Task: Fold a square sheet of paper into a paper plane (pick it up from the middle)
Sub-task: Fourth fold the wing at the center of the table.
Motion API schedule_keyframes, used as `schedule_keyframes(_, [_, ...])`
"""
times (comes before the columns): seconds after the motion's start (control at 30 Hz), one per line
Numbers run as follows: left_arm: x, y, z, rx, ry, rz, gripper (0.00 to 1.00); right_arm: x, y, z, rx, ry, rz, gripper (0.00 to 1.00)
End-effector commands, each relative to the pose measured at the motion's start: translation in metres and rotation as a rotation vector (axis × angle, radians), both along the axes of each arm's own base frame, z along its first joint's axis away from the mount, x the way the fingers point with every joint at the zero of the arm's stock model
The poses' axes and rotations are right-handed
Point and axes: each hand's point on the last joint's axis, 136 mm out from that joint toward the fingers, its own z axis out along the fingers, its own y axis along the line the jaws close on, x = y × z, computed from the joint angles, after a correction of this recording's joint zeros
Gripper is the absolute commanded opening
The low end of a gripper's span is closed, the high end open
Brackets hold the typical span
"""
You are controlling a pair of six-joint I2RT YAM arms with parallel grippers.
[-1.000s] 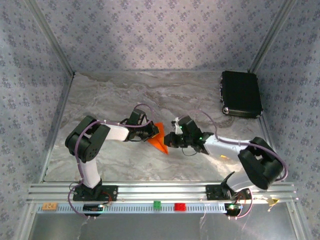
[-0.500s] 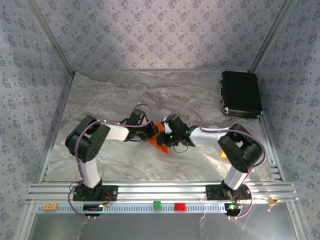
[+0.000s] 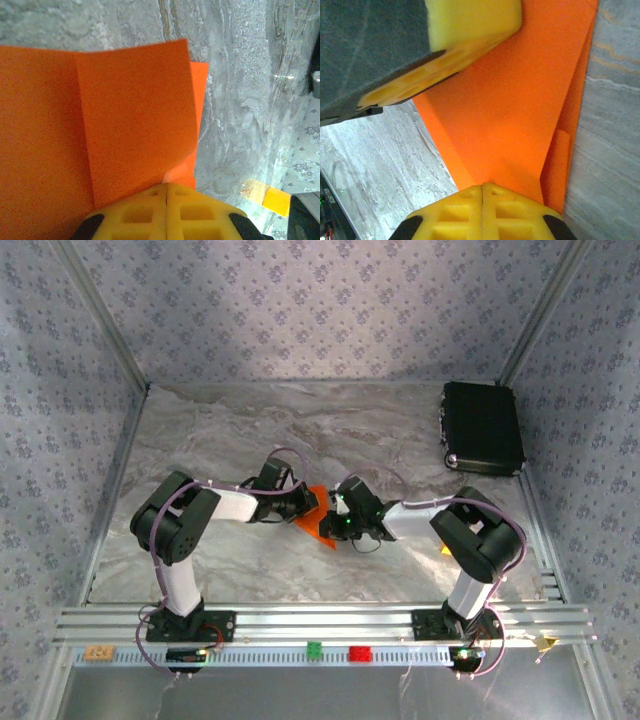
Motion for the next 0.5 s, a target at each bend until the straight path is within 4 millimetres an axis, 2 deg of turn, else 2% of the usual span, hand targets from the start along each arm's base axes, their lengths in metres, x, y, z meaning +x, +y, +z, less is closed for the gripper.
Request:
schedule_keyframes(0.0, [-0.012, 0.017, -0.033, 0.099, 0.068, 0.011, 0.07, -0.018, -0.021, -0.026, -0.055, 0.091, -0.037, 0.01])
schedule_keyframes(0.47, [-0.014, 0.022, -0.044, 0.120, 0.093, 0.025, 0.06, -0.048, -0.038, -0.019, -0.033, 0.086, 0.006, 0.02])
